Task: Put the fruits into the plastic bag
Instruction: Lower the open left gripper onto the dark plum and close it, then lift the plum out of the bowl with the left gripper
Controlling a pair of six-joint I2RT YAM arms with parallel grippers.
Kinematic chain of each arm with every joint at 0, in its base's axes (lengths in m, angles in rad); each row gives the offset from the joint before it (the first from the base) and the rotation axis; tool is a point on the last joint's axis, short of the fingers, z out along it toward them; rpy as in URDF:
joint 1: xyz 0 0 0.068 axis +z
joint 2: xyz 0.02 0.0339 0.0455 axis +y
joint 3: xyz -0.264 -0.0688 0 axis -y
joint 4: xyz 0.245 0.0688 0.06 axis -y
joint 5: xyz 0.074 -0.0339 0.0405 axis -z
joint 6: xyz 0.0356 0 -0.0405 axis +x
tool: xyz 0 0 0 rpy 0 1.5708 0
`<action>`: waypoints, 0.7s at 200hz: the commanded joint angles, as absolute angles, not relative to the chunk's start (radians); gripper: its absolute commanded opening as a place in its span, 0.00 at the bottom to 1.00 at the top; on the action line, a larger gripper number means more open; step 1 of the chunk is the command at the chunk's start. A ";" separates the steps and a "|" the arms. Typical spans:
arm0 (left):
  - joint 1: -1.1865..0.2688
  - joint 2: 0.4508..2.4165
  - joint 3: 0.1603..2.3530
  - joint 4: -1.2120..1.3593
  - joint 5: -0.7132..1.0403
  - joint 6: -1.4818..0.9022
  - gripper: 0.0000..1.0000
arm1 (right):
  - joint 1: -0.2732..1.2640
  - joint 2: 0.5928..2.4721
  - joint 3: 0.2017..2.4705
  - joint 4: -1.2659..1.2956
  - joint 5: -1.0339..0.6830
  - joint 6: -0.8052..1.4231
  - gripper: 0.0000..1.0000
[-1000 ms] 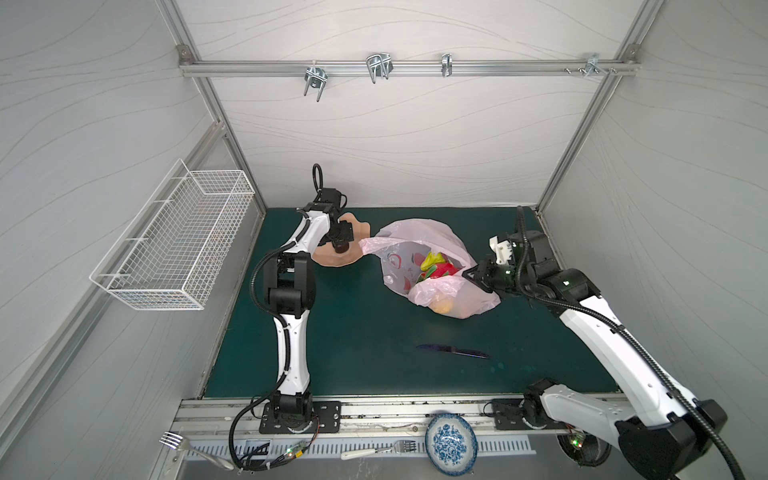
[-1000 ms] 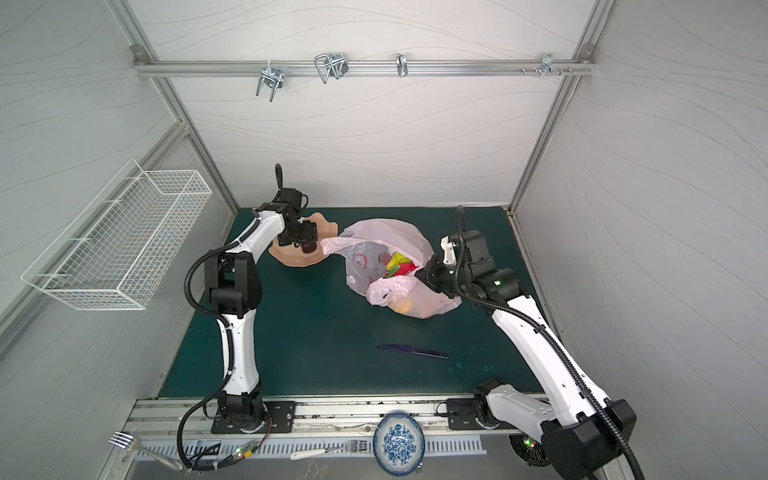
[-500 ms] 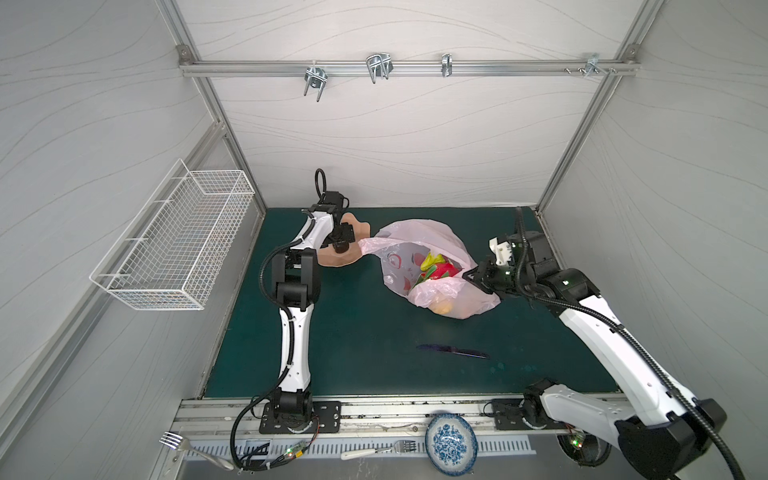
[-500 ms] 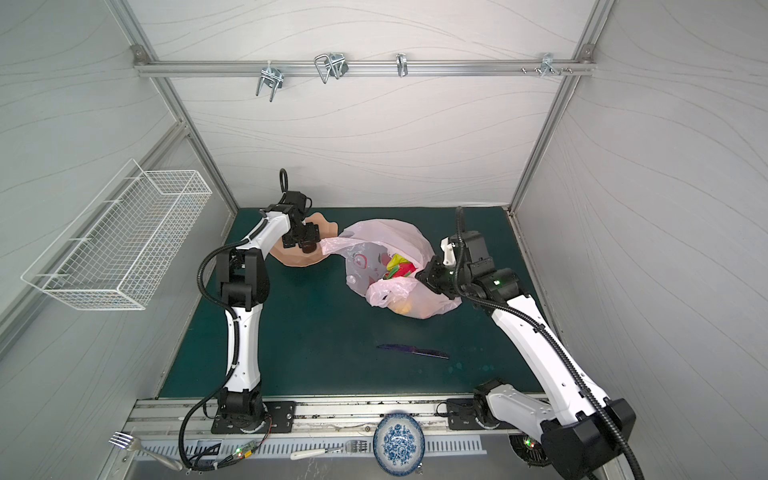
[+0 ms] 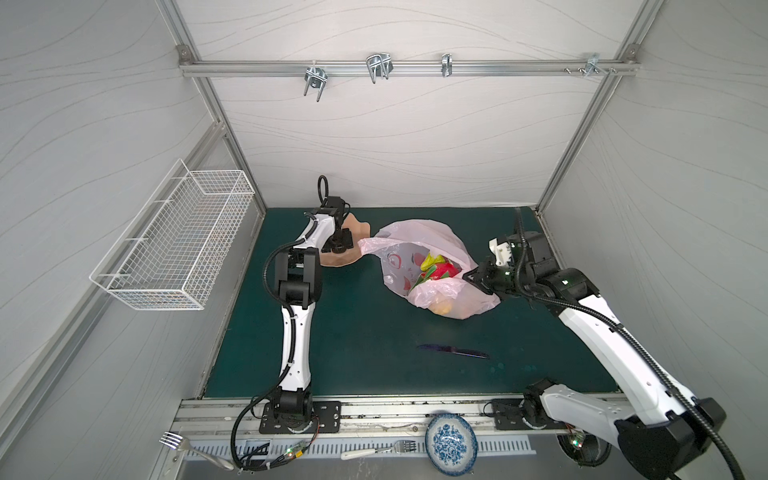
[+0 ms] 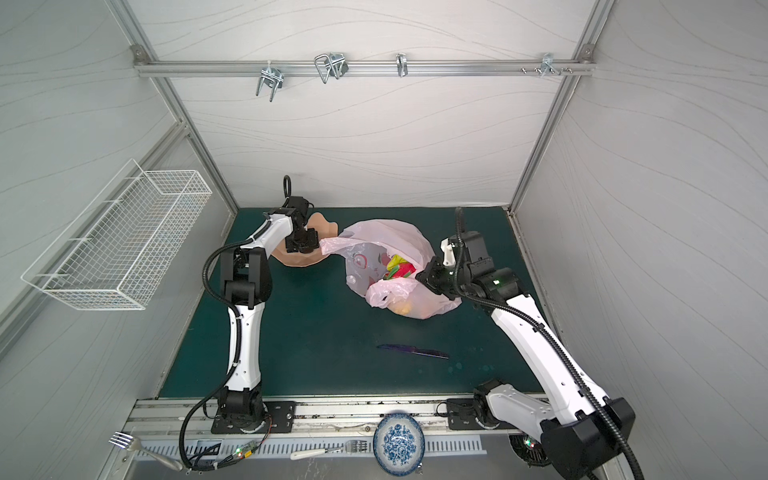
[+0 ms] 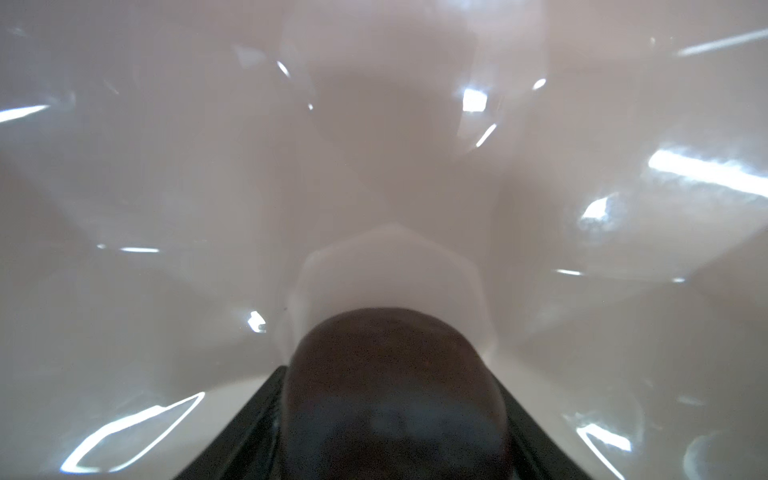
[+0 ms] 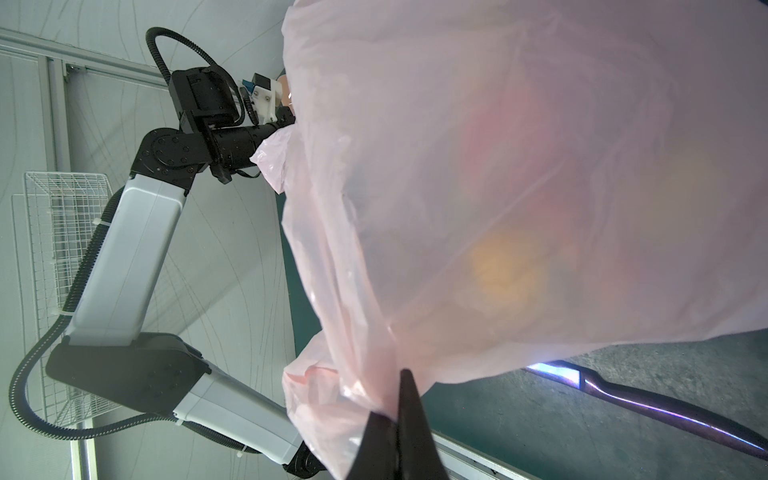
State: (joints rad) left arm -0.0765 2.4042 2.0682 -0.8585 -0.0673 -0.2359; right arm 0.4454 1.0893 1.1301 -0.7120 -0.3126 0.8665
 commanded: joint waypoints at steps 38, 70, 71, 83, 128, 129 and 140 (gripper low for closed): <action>-0.070 2.400 2.087 -0.865 -0.058 -0.217 0.51 | 0.440 1.080 1.149 -0.732 -0.301 0.863 0.00; -0.071 2.368 2.057 -0.847 -0.048 -0.212 0.39 | 0.440 1.077 1.149 -0.731 -0.302 0.862 0.00; -0.071 2.368 2.056 -0.847 -0.048 -0.212 0.39 | 0.440 1.078 1.149 -0.731 -0.302 0.862 0.00; -0.071 2.356 2.043 -0.838 -0.047 -0.207 0.36 | 0.440 1.077 1.148 -0.730 -0.303 0.862 0.00; -0.069 2.303 1.987 -0.808 -0.028 -0.186 0.26 | 0.440 1.079 1.146 -0.727 -0.308 0.863 0.00; -0.070 2.301 1.987 -0.808 -0.028 -0.187 0.25 | 0.440 1.079 1.146 -0.727 -0.308 0.862 0.00; -0.070 2.290 1.979 -0.806 -0.023 -0.180 0.23 | 0.440 1.078 1.145 -0.726 -0.307 0.863 0.00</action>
State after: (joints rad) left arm -0.0753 2.3566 1.9900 -0.8326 -0.0422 -0.2031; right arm 0.4450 1.0893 1.1301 -0.7124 -0.3130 0.8669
